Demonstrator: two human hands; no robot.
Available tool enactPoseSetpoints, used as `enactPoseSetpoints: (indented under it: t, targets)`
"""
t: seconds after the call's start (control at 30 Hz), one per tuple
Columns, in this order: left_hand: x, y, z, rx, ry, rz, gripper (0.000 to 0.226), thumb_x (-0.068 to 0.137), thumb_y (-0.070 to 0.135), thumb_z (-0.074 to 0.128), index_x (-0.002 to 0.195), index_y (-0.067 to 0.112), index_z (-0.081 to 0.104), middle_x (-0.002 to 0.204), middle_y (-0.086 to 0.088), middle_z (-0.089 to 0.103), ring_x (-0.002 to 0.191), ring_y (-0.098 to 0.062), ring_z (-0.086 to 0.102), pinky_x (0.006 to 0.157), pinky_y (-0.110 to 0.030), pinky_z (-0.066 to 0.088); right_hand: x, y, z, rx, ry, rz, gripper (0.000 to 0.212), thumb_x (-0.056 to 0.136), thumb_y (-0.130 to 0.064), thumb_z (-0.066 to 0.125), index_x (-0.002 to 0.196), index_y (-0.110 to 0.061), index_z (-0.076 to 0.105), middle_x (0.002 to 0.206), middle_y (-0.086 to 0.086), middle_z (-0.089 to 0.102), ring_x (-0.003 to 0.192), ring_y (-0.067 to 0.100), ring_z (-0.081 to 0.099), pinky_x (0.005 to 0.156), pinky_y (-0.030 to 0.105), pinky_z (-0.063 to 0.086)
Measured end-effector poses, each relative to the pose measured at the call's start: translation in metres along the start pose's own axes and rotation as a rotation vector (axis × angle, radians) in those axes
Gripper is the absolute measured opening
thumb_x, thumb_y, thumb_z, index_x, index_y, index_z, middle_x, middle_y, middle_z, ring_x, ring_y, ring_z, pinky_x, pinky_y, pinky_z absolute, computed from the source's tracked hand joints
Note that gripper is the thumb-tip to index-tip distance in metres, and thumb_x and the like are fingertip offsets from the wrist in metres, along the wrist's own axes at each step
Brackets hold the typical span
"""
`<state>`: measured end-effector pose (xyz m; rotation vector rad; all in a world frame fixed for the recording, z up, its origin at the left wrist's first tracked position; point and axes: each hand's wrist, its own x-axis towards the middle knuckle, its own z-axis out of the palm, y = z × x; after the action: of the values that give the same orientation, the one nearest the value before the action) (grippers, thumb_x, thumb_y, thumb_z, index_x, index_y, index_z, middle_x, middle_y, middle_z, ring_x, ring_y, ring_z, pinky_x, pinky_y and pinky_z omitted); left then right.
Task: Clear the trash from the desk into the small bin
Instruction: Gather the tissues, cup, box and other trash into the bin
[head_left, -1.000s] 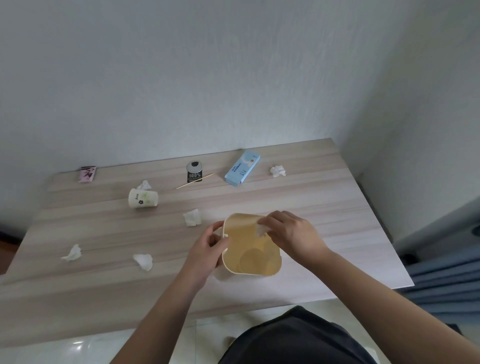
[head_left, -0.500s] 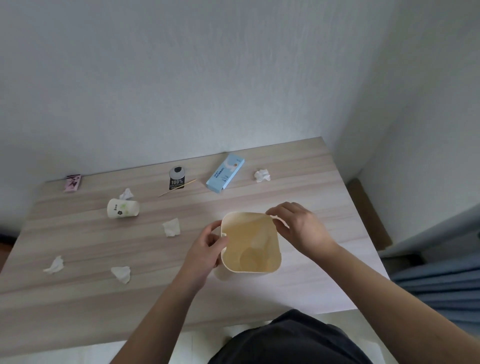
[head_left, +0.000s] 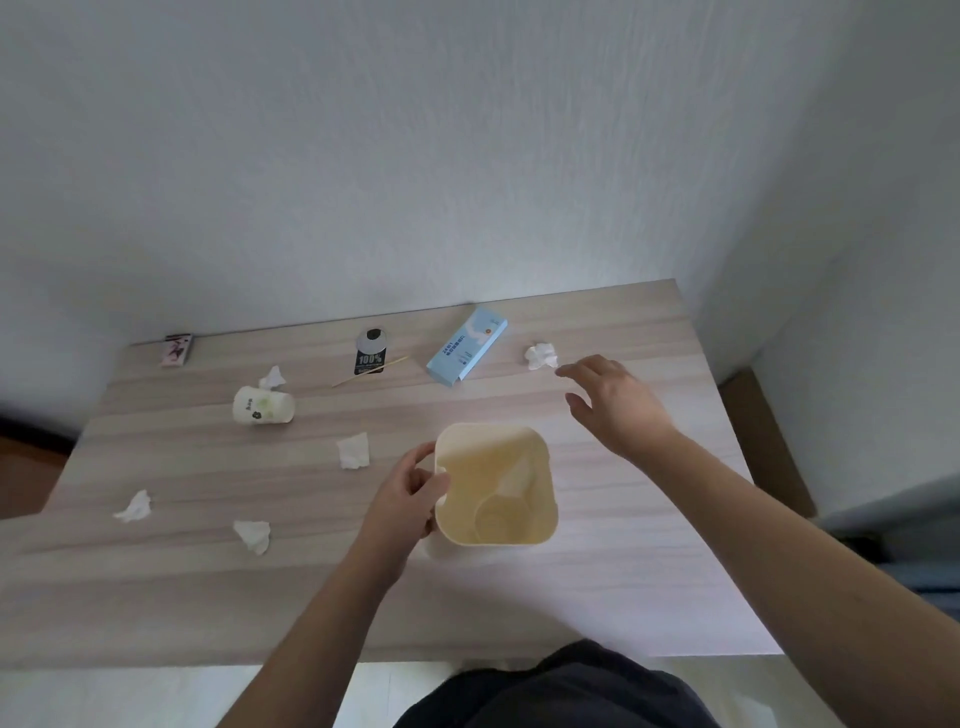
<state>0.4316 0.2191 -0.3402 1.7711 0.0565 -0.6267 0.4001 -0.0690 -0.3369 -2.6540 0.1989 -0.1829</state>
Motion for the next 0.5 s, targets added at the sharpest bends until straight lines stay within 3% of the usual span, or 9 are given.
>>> enactPoseSetpoints:
  t: [0.17, 0.27, 0.37, 0.5]
  targets:
    - [0.018, 0.004, -0.005, -0.061, 0.022, 0.004, 0.04, 0.089, 0.017, 0.063, 0.103, 0.055, 0.067, 0.067, 0.006, 0.049, 0.055, -0.01, 0.046, 0.05, -0.022, 0.042, 0.032, 0.01, 0.019, -0.086, -0.103, 0.083, 0.044, 0.094, -0.025, 0.054, 0.138, -0.022, 0.049, 0.136, 0.003, 0.051, 0.122, 0.027, 0.047, 0.099, 0.04, 0.042]
    - [0.039, 0.006, -0.008, -0.141, 0.037, -0.045, 0.037, 0.08, 0.026, 0.064, 0.112, 0.044, 0.065, 0.075, 0.002, 0.054, 0.058, -0.011, 0.05, 0.047, -0.02, 0.042, 0.05, 0.016, 0.033, -0.157, -0.158, 0.132, 0.048, 0.094, -0.028, 0.054, 0.141, -0.025, 0.044, 0.141, 0.002, 0.046, 0.129, 0.026, 0.042, 0.105, 0.041, 0.036]
    - [0.062, 0.006, -0.014, -0.159, 0.004, -0.112, 0.041, 0.084, 0.02, 0.064, 0.124, 0.03, 0.062, 0.088, -0.009, 0.057, 0.062, -0.015, 0.054, 0.046, -0.02, 0.044, 0.068, 0.017, 0.044, -0.178, -0.235, 0.199, 0.051, 0.094, -0.03, 0.053, 0.143, -0.027, 0.04, 0.144, 0.002, 0.042, 0.131, 0.026, 0.039, 0.107, 0.041, 0.034]
    - [0.087, 0.008, -0.022, -0.144, -0.069, -0.139, 0.05, 0.075, 0.029, 0.064, 0.125, 0.026, 0.063, 0.088, -0.01, 0.061, 0.061, -0.012, 0.058, 0.046, -0.02, 0.045, 0.093, 0.019, 0.061, -0.192, -0.29, 0.251, 0.053, 0.093, -0.029, 0.053, 0.144, -0.028, 0.038, 0.146, 0.002, 0.04, 0.131, 0.026, 0.04, 0.104, 0.041, 0.035]
